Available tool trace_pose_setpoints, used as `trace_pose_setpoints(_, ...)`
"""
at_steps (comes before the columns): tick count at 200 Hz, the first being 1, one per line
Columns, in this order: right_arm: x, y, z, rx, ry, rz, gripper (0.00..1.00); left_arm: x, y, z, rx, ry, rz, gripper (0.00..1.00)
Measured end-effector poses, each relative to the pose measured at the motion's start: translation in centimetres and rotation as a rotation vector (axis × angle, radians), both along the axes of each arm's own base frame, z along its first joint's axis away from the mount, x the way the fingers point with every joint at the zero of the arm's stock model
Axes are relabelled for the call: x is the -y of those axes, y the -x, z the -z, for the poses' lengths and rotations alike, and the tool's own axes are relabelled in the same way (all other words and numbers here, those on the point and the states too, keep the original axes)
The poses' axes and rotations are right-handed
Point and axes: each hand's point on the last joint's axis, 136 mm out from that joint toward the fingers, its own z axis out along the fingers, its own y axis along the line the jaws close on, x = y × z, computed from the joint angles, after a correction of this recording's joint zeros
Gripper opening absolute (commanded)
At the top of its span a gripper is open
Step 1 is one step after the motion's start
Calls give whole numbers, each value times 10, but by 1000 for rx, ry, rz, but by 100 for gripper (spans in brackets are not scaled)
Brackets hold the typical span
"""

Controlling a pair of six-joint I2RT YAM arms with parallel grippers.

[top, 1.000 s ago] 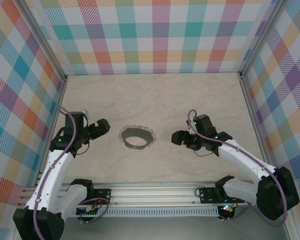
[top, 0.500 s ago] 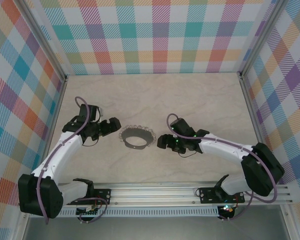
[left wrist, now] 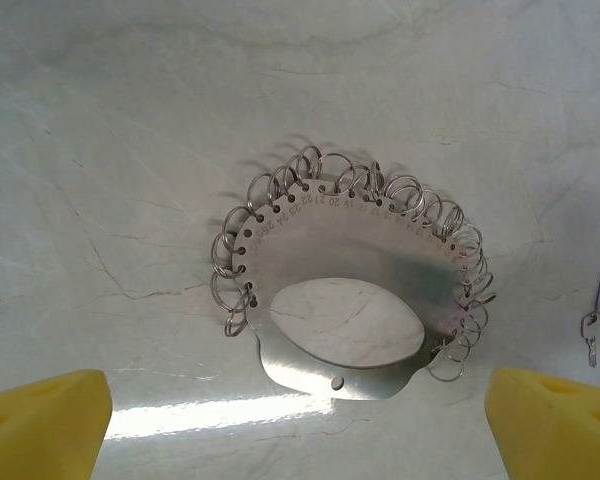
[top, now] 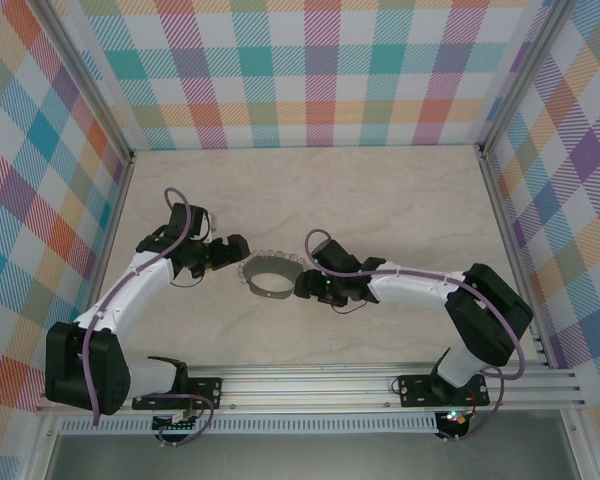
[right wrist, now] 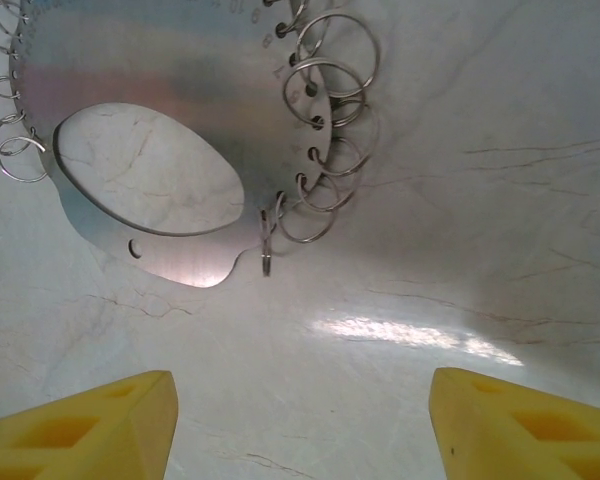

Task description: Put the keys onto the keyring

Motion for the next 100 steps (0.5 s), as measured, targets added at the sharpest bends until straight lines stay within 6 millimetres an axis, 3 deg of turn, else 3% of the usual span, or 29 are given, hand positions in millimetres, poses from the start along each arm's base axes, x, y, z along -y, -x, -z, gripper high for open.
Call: trace_pose_setpoints(100,-1,-6,-3,-8,-5,73,53,2,-6,3,5,0,7,96)
